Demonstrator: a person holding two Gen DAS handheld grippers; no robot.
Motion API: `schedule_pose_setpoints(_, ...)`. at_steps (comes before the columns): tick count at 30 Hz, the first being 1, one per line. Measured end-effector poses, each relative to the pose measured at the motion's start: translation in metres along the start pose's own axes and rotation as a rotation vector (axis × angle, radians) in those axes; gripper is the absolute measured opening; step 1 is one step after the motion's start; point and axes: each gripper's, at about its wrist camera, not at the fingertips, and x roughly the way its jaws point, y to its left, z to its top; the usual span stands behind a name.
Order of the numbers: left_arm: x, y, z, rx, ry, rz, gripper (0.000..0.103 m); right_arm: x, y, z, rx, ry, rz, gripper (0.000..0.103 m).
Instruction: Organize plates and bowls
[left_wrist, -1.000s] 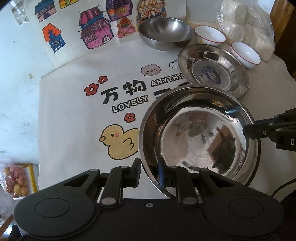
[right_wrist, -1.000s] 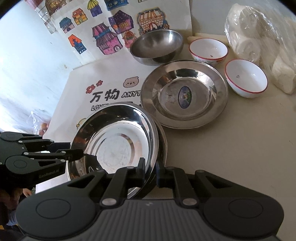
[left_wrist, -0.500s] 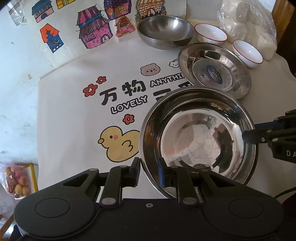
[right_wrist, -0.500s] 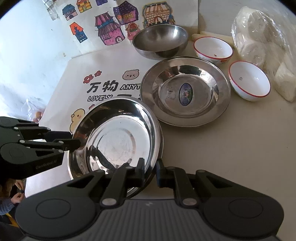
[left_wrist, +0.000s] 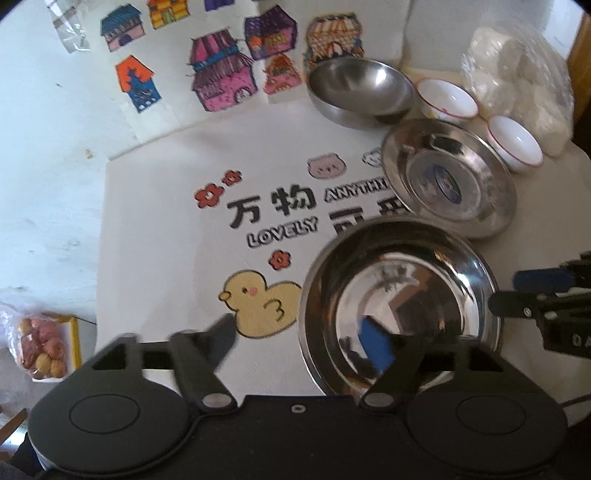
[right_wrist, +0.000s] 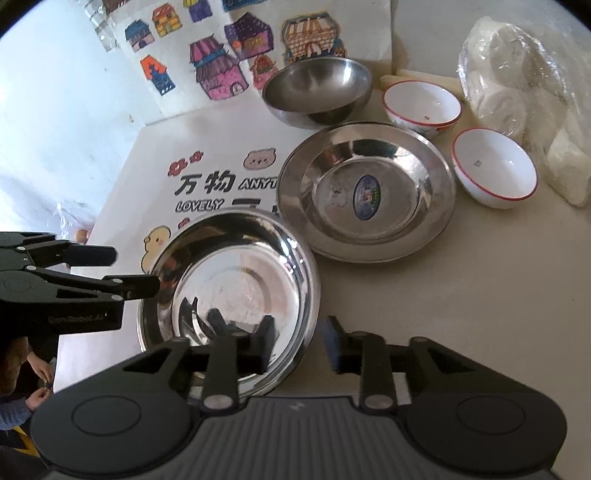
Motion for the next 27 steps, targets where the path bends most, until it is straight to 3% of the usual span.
schedule_pose_setpoints(3,0.000,-0.003,0.008,-0.028,-0.004,0.011,0.092,-0.005,-0.011,0.001,0.029,-0.023,0.015,0.059)
schedule_pose_setpoints(8,0.005,-0.009,0.024,-0.039,-0.036,0.034,0.096,-0.010,-0.032,0.002,0.074,-0.053,0.046,0.091)
schedule_pose_setpoints(11,0.010,-0.013,0.037,-0.053,-0.055,0.028,0.099,-0.012,-0.045,0.002,0.089,-0.069,0.049,0.102)
schedule_pose_setpoints(16,0.022,-0.024,0.063,-0.091,-0.062,0.030,0.102,-0.015,-0.070,0.003,0.133,-0.095,0.036,0.103)
schedule_pose_setpoints(27,0.076,-0.055,0.107,-0.137,0.042,-0.136,0.102,-0.005,-0.116,0.013,0.181,-0.098,0.014,0.103)
